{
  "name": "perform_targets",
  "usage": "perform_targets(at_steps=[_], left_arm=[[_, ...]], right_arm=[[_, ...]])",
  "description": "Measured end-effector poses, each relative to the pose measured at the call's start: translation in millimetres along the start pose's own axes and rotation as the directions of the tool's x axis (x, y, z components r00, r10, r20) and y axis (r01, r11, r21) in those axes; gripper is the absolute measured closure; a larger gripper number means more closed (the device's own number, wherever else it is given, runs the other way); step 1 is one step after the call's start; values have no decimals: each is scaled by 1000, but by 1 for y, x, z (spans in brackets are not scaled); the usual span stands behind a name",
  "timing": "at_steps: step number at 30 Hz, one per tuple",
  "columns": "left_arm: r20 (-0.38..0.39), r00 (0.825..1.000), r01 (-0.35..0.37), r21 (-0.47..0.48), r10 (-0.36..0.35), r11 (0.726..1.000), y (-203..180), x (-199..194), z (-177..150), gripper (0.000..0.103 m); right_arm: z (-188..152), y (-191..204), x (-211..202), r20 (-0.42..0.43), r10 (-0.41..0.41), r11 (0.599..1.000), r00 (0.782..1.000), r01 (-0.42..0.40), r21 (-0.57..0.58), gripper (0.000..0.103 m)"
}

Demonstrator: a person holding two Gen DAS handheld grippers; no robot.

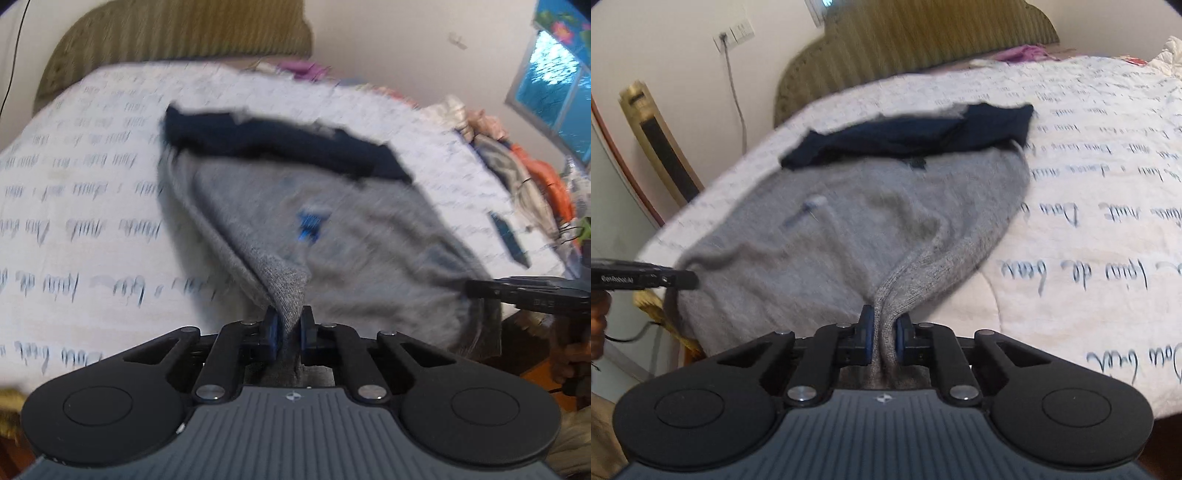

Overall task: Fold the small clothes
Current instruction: 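Close both grippers on the grey ribbed sweater hem, then lift the hem with both grippers and fold it toward the collar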

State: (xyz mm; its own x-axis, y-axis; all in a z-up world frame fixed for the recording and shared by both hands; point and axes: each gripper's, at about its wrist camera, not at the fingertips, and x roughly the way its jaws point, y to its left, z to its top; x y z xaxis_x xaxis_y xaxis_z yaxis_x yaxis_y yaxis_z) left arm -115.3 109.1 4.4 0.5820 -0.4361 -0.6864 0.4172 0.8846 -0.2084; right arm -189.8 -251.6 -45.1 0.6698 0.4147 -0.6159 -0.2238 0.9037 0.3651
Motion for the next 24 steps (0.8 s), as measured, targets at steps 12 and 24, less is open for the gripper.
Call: perform_targets(at_steps=[12,24], left_arm=[[33,988,-153,5,152,988,8,64,72,93],[8,998,-58,-136,59,989,56,79,46,44]], right_arm=[[94,-12,19,138,-59,996,989,68,-62,92],[65,-66,34,93,-101,977,991,81,199,12]])
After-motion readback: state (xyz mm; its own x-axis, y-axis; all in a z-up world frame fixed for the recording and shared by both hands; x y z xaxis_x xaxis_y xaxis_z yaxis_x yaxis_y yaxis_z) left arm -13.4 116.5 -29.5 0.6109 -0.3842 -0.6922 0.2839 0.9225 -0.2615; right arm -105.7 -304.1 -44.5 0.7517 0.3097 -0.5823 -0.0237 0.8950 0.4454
